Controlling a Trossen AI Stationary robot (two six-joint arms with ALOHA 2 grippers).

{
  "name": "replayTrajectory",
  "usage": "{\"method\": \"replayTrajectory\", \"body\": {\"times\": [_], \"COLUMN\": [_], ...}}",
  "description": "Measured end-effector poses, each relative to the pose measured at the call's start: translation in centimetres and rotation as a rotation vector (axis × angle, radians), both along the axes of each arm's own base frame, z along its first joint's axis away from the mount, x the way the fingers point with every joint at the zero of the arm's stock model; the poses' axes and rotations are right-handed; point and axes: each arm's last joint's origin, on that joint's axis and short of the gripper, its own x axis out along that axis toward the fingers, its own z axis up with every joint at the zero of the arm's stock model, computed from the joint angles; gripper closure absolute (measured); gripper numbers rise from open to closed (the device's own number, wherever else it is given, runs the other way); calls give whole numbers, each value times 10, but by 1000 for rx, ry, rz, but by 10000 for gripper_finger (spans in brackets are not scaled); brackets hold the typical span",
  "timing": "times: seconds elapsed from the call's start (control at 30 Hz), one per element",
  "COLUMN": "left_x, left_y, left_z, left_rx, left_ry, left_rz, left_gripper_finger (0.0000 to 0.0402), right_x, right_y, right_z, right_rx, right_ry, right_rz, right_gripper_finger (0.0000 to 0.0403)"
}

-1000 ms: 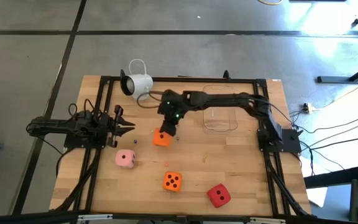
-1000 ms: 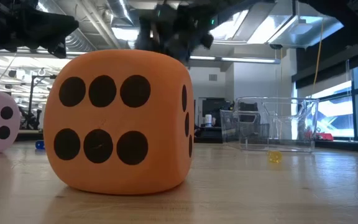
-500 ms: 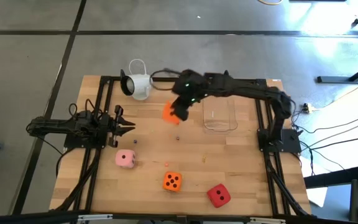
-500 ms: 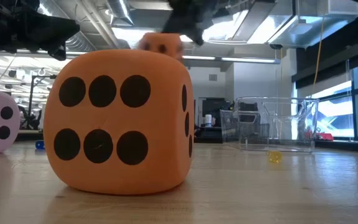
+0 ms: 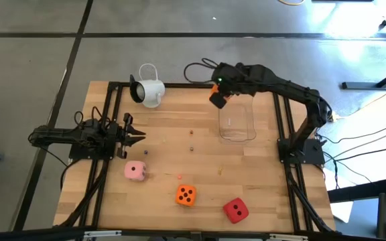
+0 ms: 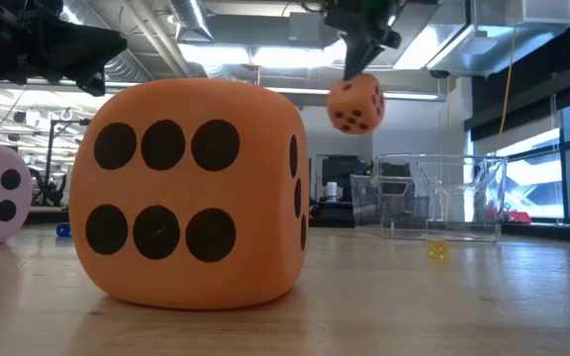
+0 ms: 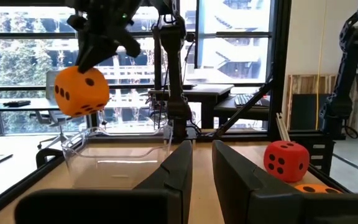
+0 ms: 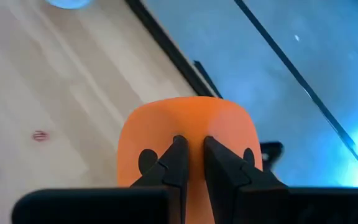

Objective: Pick & Place Dice
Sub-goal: Put the top large orange die into the transparent bin

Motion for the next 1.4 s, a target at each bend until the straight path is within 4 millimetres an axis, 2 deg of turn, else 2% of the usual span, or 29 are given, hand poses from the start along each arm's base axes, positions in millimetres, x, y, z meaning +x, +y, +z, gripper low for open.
{"method": "replayTrajectory", "body": {"times": [0.2, 0.4, 0.57, 0.83, 1.1, 1.3, 1.4], "left_x": [0, 0, 0, 0, 0, 0, 0], "left_y": [0, 0, 0, 0, 0, 0, 0], "left_z": [0, 0, 0, 0, 0, 0, 0], "left_rx": [0, 0, -1, -9, -9, -9, -9], "left_ry": [0, 2, 3, 3, 3, 3, 3], "left_rz": [0, -1, 1, 6, 6, 6, 6], "left_gripper_finger": [347, 344, 343, 343, 345, 343, 343], "right_x": [-1, -5, -5, -9, -5, -6, -6], "right_y": [-20, -30, -31, -29, -30, -31, -32], "right_z": [-12, -25, -36, -73, -104, -121, -123], "right_rx": [24, 63, 117, 185, 190, 195, 190], "right_ry": [56, 145, 163, 278, 257, 260, 250], "right_rz": [-54, -84, -70, -65, -62, -64, -84], "right_gripper_finger": [365, 365, 365, 365, 365, 365, 363]}}
